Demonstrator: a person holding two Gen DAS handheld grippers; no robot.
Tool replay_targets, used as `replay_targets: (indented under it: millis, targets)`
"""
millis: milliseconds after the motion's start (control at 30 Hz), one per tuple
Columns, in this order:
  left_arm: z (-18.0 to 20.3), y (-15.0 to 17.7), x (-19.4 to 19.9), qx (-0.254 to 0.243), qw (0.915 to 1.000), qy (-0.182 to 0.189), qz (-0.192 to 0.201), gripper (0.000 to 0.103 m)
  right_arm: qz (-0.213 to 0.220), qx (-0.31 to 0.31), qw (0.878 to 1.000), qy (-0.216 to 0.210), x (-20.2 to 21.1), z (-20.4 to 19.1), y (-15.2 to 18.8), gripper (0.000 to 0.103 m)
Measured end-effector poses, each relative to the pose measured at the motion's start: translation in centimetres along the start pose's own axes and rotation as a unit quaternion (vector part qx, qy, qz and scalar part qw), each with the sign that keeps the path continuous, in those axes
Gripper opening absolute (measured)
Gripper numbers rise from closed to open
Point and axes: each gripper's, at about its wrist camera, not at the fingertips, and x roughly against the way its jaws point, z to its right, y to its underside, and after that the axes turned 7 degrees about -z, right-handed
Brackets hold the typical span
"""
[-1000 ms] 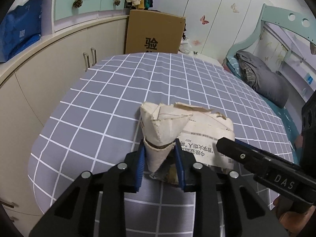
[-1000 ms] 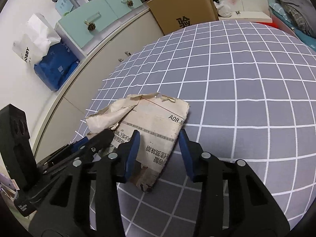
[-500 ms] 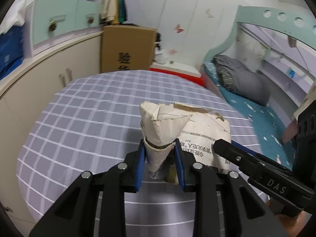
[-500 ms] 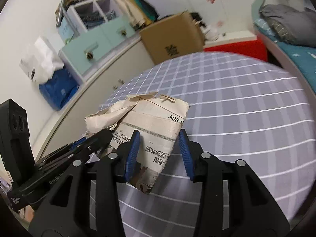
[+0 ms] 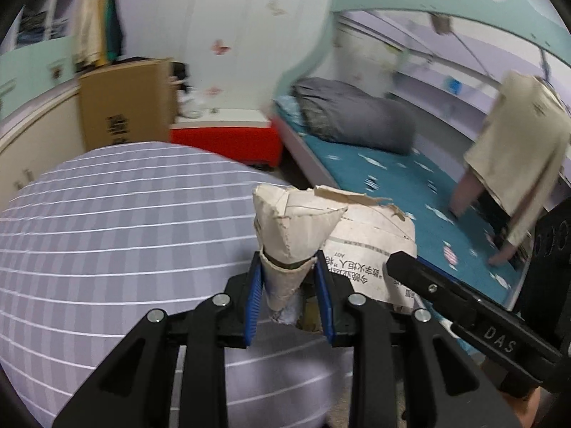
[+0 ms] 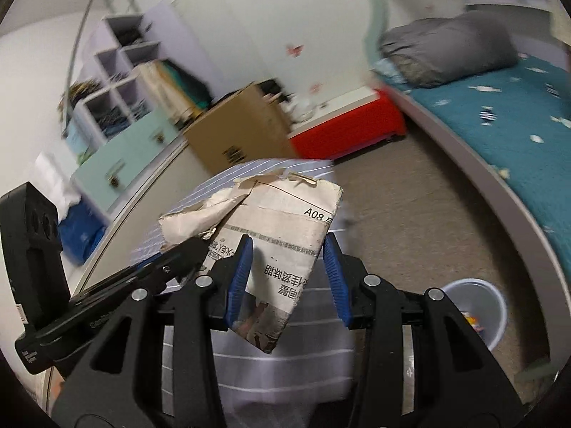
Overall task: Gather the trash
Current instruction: 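Carry both papers over the bin and open both grippers to drop them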
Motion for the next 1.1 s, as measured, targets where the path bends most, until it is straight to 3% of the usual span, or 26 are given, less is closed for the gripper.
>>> replay_targets:
  millis: [233,500,733,933,1033,1100]
  targets:
    - [8.9,1.6,-5.4,-0.048,0.997,0.044,-0.041,0.027,0.017,-0.053,0.997,0.045,4.1,9.2,1.4,0.041]
    - [14.5,4.5,-12.4,-0.091,0.9888,0.065,-0.099,0.027,-0.006,-0.114,0.99,0.088,4.5,18.0,4.7,0.042]
    - [15.9,6.3,-18.5,-0.099,0.9808,0.066,-0.154,0.028,-0.036,-0.152,0.982,0.104,1.9,22.6,6.5,0.042]
    - [16.3,7.6,-23.4,-0.111,0.9719,0.061,-0.198,0.031,-0.065,-0.171,0.976,0.121,-1.6,25.4,7.9,0.061]
    - [15.8,8.6,-26.7,-0.114,0.9641,0.019,-0.239,0.05,-0.11,-0.19,0.964,0.149,-4.9,28.5,9.5,0.065]
    - [15.0,9.5,-27.6,-0.109,0.9611,0.009,-0.253,0.053,-0.136,-0.201,0.957,0.161,-6.3,29.7,10.6,0.066]
